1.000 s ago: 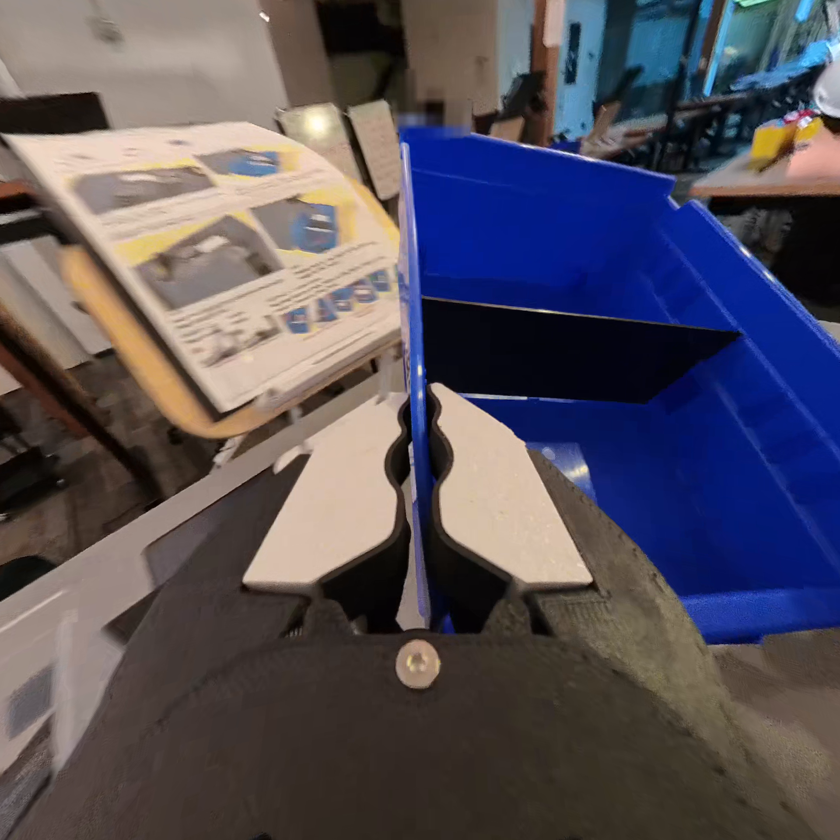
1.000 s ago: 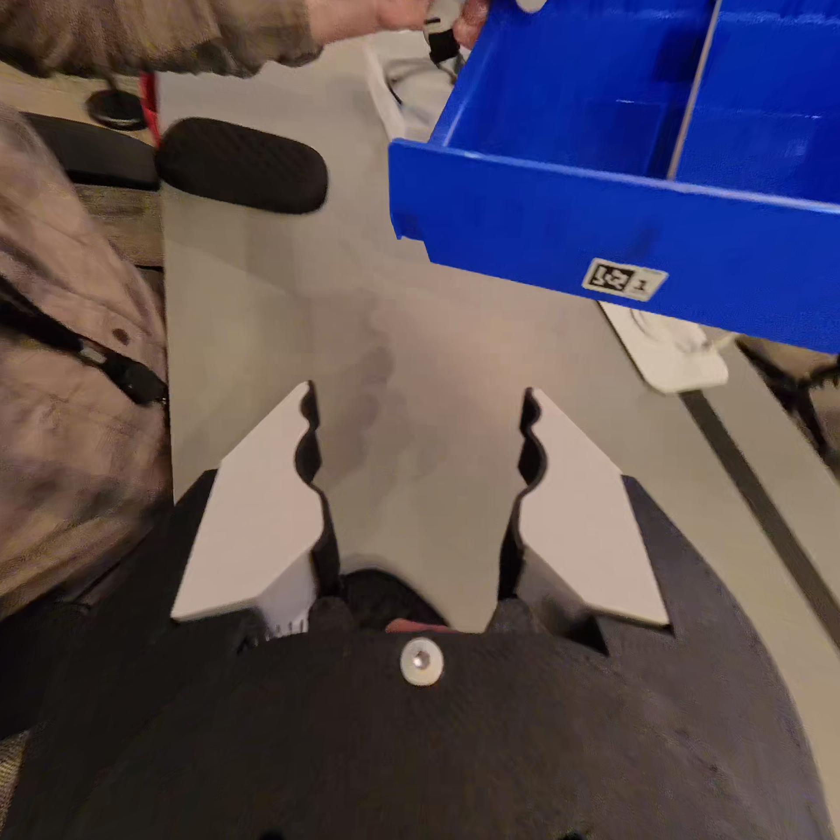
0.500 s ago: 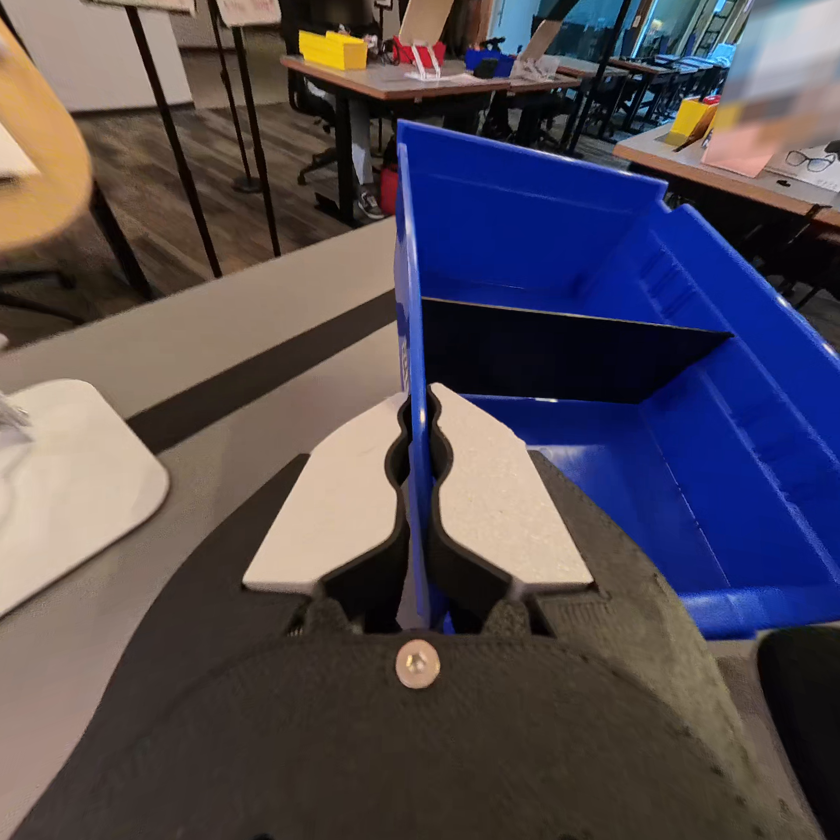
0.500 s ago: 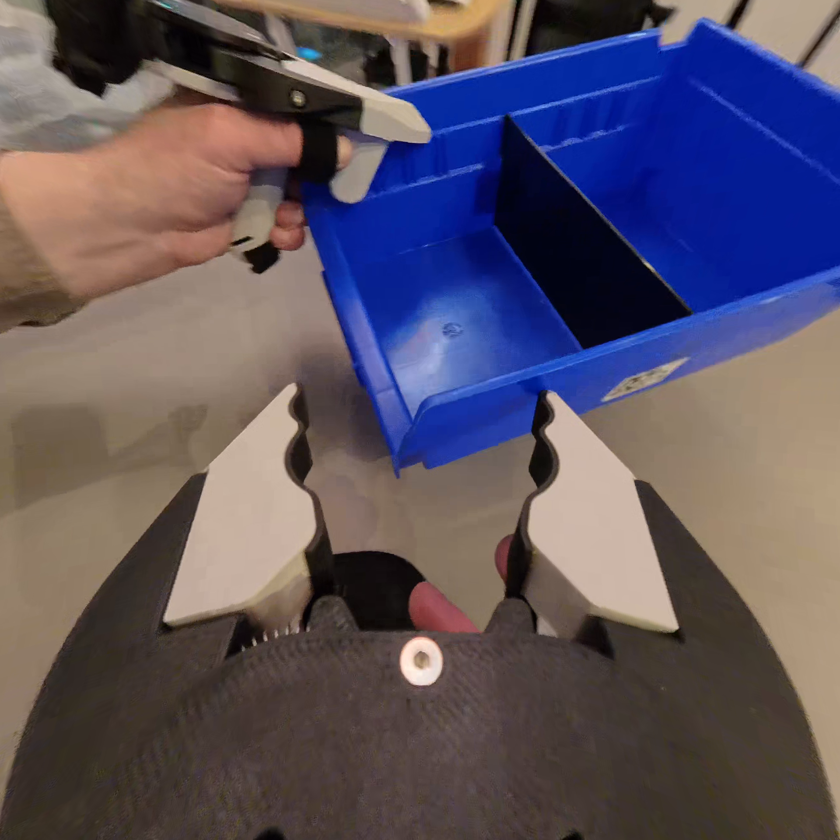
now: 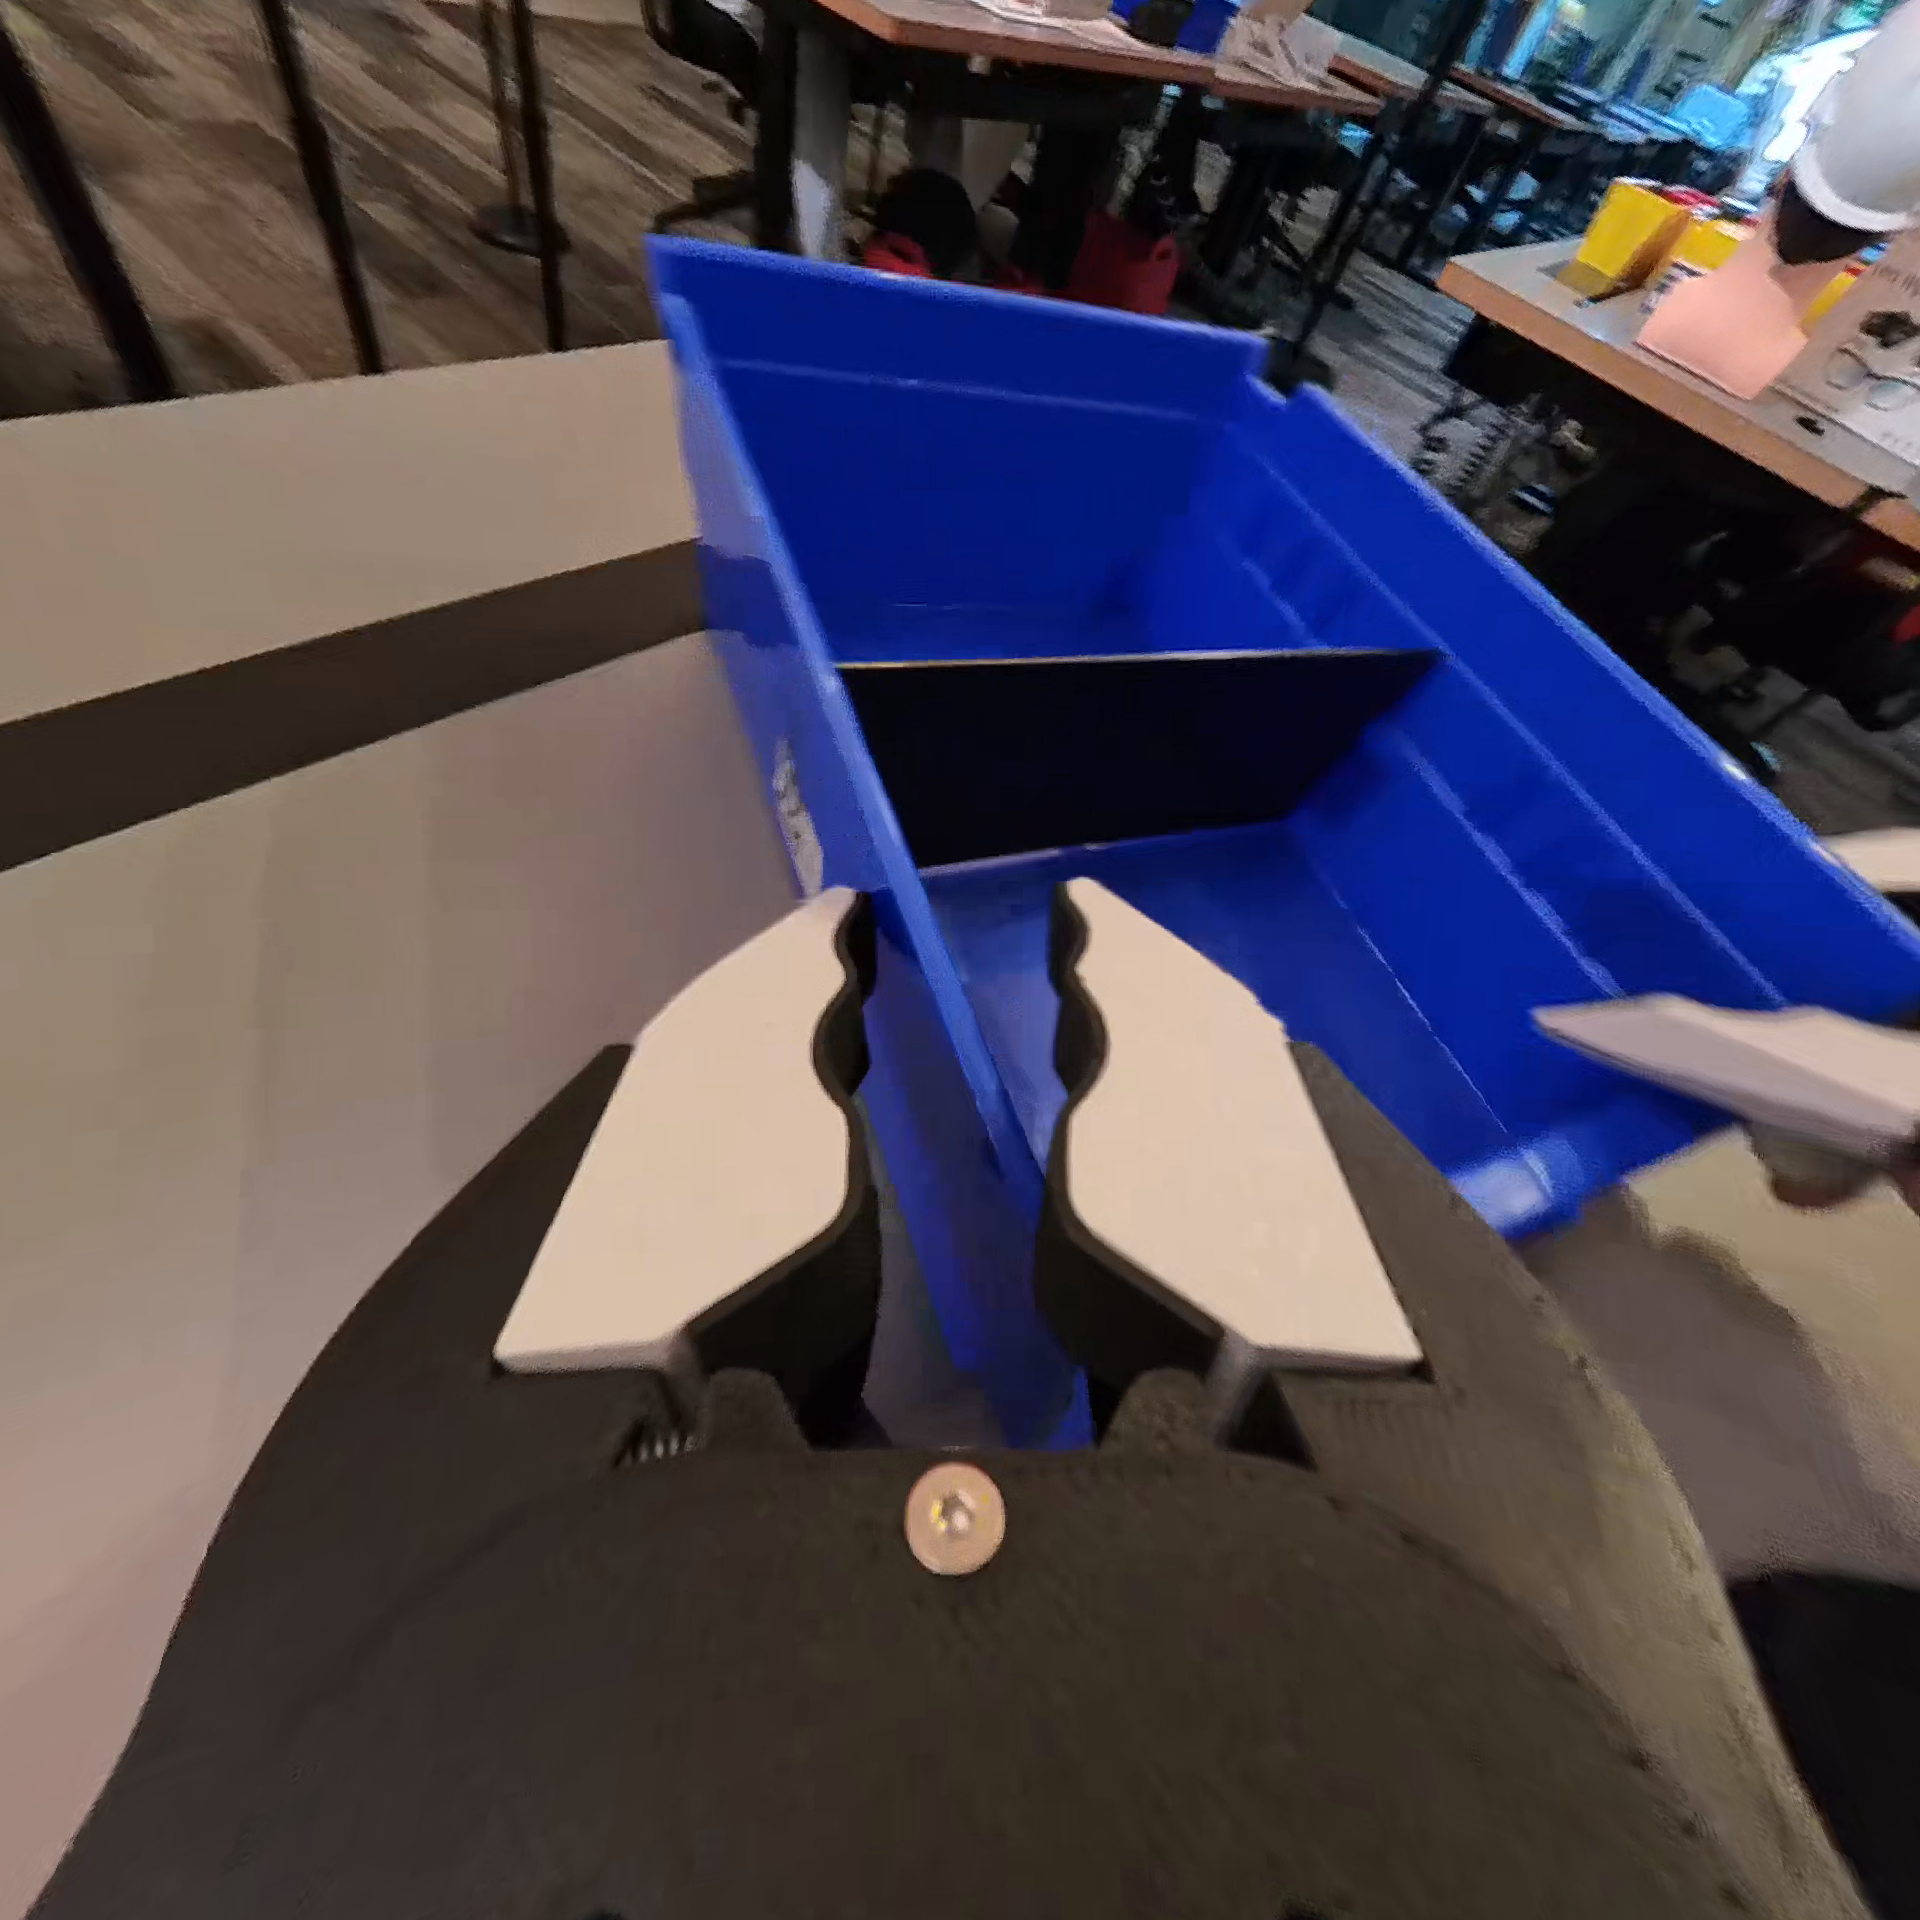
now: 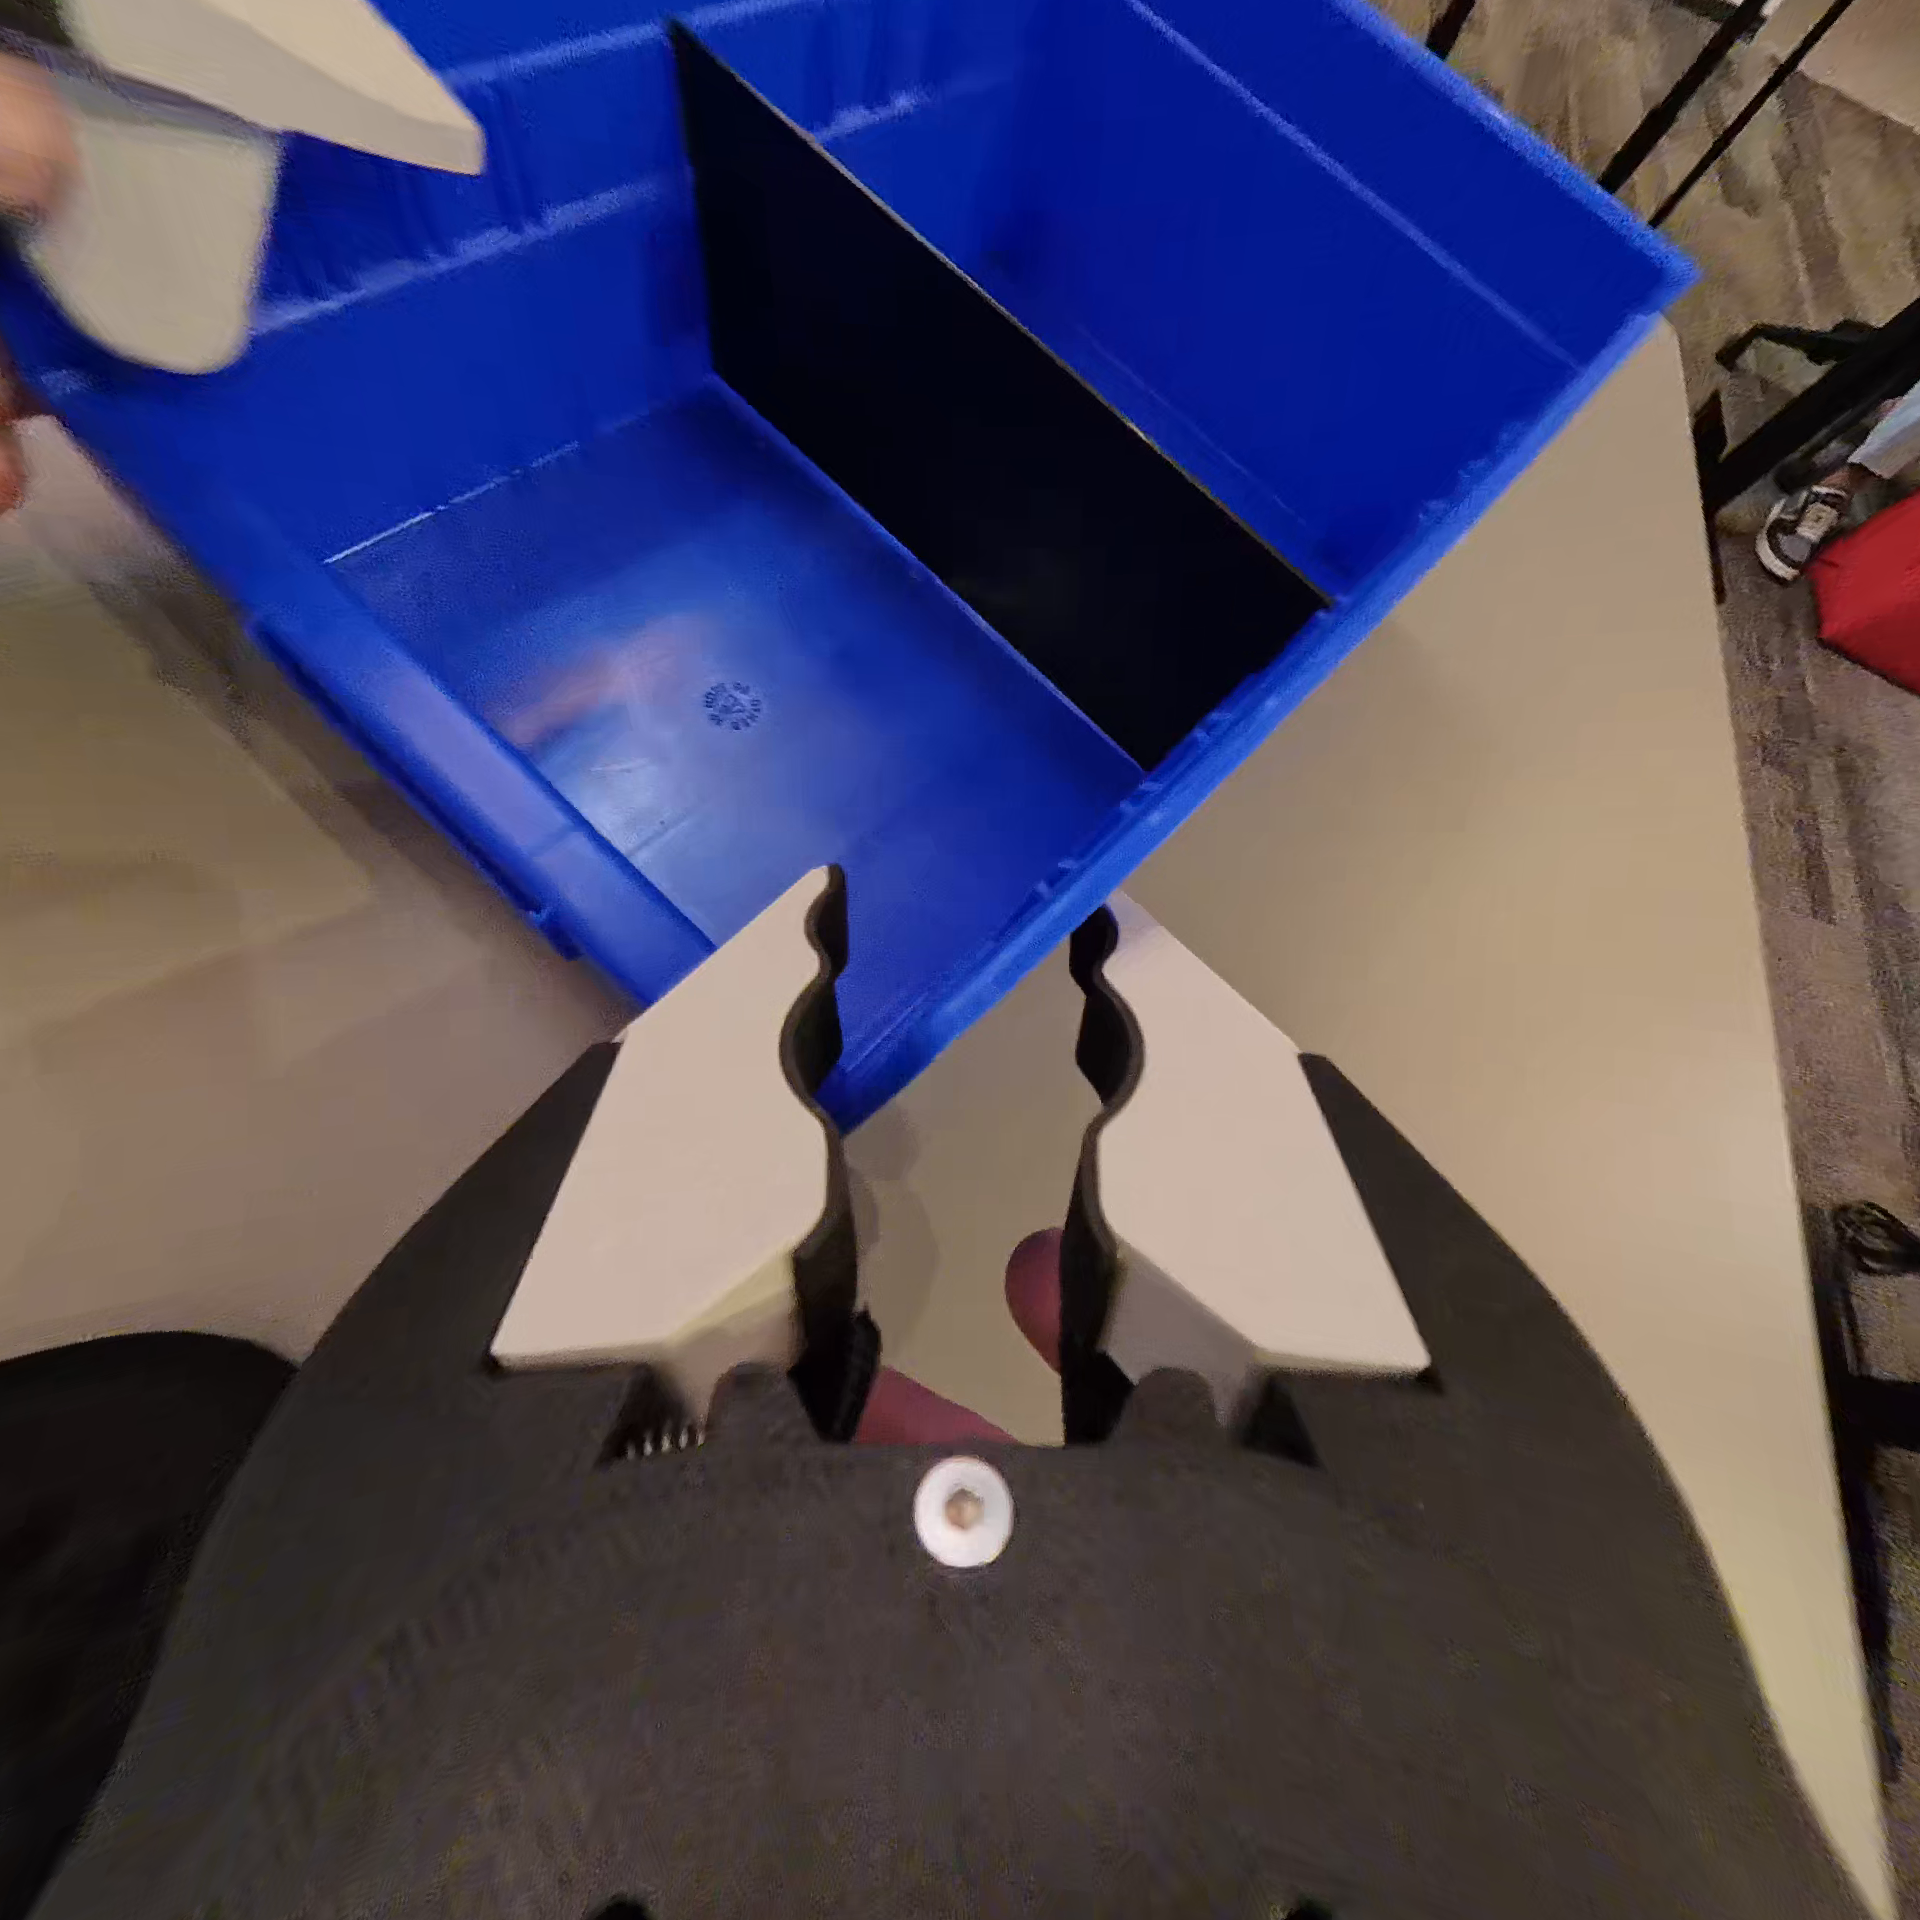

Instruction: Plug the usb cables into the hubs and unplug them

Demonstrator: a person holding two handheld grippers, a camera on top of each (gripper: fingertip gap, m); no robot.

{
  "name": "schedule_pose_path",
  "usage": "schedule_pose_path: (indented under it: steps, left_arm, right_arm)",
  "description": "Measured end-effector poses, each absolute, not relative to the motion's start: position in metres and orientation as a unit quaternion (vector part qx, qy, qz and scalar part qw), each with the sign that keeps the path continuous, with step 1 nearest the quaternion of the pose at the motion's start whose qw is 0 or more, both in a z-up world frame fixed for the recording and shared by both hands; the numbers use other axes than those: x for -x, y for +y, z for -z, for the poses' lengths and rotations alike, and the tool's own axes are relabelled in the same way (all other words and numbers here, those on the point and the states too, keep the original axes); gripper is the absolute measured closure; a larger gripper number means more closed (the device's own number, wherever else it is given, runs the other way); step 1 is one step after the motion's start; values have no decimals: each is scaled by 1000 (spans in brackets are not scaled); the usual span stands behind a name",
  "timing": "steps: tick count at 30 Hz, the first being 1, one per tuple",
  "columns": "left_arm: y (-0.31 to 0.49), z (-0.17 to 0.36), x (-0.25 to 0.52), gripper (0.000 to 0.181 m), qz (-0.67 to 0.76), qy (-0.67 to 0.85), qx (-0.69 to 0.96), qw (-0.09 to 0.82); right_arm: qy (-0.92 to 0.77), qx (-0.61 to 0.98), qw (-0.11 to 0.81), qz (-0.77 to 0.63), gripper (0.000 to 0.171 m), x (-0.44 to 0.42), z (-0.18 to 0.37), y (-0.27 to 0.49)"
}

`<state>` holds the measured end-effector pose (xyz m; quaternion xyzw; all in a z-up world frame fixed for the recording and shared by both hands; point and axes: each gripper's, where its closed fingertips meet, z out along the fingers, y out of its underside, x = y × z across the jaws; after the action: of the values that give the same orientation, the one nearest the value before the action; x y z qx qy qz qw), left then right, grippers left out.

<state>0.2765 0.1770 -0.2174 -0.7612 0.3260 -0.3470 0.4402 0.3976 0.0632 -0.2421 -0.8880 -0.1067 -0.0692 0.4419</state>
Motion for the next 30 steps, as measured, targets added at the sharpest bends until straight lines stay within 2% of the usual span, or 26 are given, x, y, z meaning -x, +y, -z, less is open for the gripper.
schedule_pose_path:
  steps: [3,8,16,19,21,23,27,30]
  left_arm:
    - [160,214,-292,131,377,351,749,416]
    - [143,209,-322,120,443,347,734,380]
    - [151,207,-357,116,469,327,735,364]
    - [151,203,-362,112,474,338,726,365]
    - [150,188,-353,110,488,335,708,385]
    - [145,163,-337,109,494,345,685,410]
    - [127,106,-284,108,490,383,633,461]
    - [128,73,-228,111,448,405,610,513]
  right_arm:
    - [-108,901,409,91,144,-432,245,71]
    - [-92,906,393,125,161,-488,247,92]
    - [-77,899,413,120,162,-534,245,127]
    - [-68,899,417,113,159,-542,245,131]
    - [-49,892,427,141,127,-553,234,124]
    - [-37,863,463,198,112,-565,205,111]
    - [-62,780,566,257,112,-535,114,91]
    - [-120,744,620,219,114,-468,55,94]
